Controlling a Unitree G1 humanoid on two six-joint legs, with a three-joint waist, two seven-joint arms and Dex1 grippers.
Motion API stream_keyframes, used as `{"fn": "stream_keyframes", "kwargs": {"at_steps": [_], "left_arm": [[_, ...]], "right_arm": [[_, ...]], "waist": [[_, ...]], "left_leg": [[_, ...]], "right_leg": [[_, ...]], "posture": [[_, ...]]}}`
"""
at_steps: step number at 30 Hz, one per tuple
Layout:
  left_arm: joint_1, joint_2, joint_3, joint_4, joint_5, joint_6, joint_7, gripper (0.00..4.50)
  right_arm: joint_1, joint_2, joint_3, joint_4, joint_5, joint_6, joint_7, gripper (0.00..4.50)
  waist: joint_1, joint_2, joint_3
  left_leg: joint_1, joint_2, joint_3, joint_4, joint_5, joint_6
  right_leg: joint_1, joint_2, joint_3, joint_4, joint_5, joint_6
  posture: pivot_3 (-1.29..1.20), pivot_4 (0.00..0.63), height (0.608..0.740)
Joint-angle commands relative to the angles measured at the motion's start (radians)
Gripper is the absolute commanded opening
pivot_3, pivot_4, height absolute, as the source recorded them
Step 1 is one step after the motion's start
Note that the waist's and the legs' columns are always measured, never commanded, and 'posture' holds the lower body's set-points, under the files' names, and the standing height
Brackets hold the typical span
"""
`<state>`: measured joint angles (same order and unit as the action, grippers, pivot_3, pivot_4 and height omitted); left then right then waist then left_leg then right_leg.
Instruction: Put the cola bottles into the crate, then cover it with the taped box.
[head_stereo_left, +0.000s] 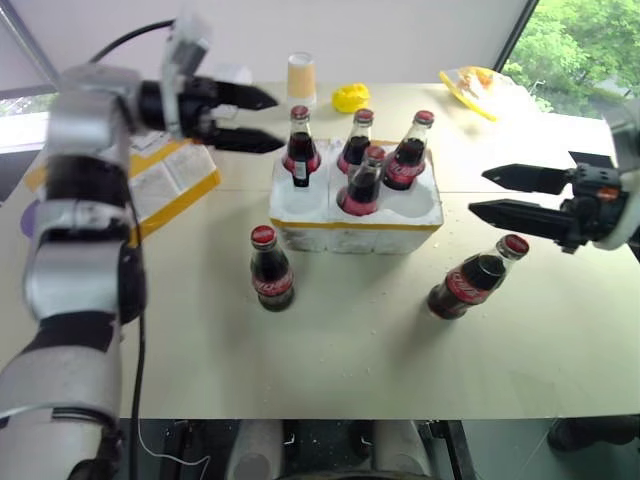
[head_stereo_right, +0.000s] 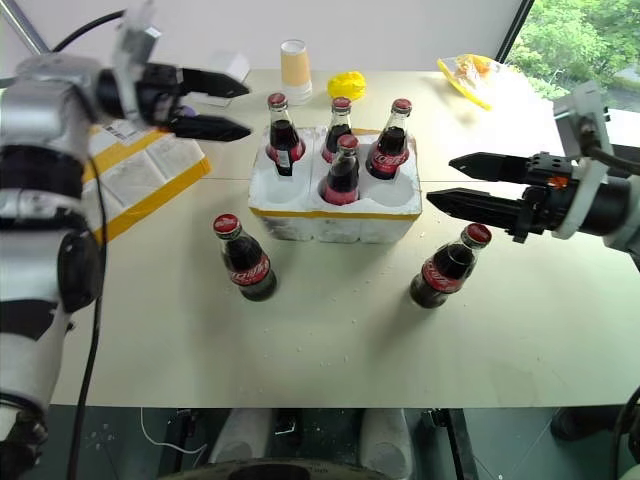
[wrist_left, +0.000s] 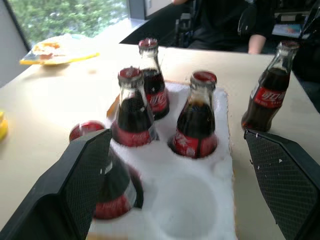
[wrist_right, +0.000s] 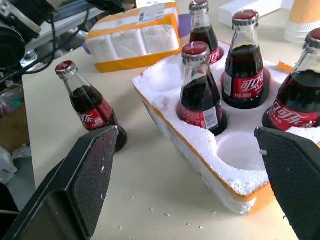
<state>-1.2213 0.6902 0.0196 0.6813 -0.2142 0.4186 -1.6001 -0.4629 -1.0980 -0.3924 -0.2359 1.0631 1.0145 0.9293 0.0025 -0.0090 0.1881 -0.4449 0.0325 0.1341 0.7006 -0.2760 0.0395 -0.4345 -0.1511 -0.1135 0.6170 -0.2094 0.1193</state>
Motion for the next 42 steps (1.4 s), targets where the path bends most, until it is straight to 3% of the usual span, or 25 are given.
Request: {"fn": "stream_keyframes", "kwargs": {"at_steps": [1, 6, 10, 14, 22, 34, 42], "left_arm": [[0.199, 0.184, 0.039, -0.321, -0.127, 0.138, -0.014, 4.43], [0.545, 0.329, 0.174, -0.721, -0.294, 0.347, 0.014, 4.43], [0.759, 0.304, 0.251, -0.933, -0.372, 0.393, 0.127, 4.43], [0.848, 0.271, 0.252, -1.010, -0.397, 0.365, 0.211, 4.43], [0.820, 0.199, 0.151, -1.003, -0.395, 0.306, 0.323, 4.43], [0.801, 0.161, 0.027, -0.917, -0.363, 0.215, 0.322, 4.43], [0.776, 0.083, -0.072, -0.879, -0.308, 0.169, 0.360, 4.43]], "right_arm": [[-0.041, -0.005, 0.025, 0.034, -0.032, -0.038, 0.048, 4.50], [-0.096, 0.002, 0.091, 0.095, -0.087, -0.069, 0.112, 4.50], [-0.125, 0.009, 0.126, 0.116, -0.118, -0.079, 0.151, 4.50], [-0.141, 0.008, 0.137, 0.126, -0.136, -0.079, 0.172, 4.50], [-0.135, 0.007, 0.109, 0.113, -0.132, -0.053, 0.170, 4.50], [-0.090, -0.003, 0.039, 0.070, -0.115, -0.014, 0.140, 4.50], [-0.090, 0.005, 0.024, 0.049, -0.100, 0.002, 0.118, 4.50]], "waist": [[-0.017, 0.000, 0.000], [-0.010, 0.000, 0.000], [-0.008, 0.001, 0.000], [-0.011, 0.001, 0.000], [-0.010, 0.001, 0.000], [-0.011, 0.001, 0.000], [-0.011, 0.001, 0.000]], "left_leg": [[0.000, 0.001, 0.000, 0.000, 0.000, 0.000], [0.000, 0.001, -0.001, 0.001, 0.000, 0.000], [0.002, 0.002, -0.002, 0.001, -0.001, 0.001], [0.002, 0.001, -0.002, 0.001, 0.000, 0.000], [0.003, 0.000, 0.000, 0.000, 0.000, 0.000], [0.003, 0.000, 0.000, 0.000, 0.000, -0.001], [0.003, 0.000, 0.000, 0.000, 0.000, -0.001]], "right_leg": [[0.000, 0.000, 0.000, 0.002, 0.000, 0.000], [0.001, -0.001, 0.000, -0.001, 0.000, 0.000], [0.004, -0.001, 0.000, -0.001, 0.000, 0.000], [0.003, -0.001, 0.000, 0.000, 0.000, 0.000], [0.003, 0.000, 0.000, -0.001, 0.000, 0.000], [0.003, 0.000, 0.000, -0.001, 0.000, 0.000], [0.003, 0.000, 0.000, -0.001, 0.000, 0.000]], "posture": [[0.00, 0.150, 0.740], [0.00, 0.150, 0.740], [0.00, 0.150, 0.740], [0.00, 0.150, 0.740], [0.00, 0.150, 0.740], [0.00, 0.150, 0.740], [0.00, 0.150, 0.740]]}}
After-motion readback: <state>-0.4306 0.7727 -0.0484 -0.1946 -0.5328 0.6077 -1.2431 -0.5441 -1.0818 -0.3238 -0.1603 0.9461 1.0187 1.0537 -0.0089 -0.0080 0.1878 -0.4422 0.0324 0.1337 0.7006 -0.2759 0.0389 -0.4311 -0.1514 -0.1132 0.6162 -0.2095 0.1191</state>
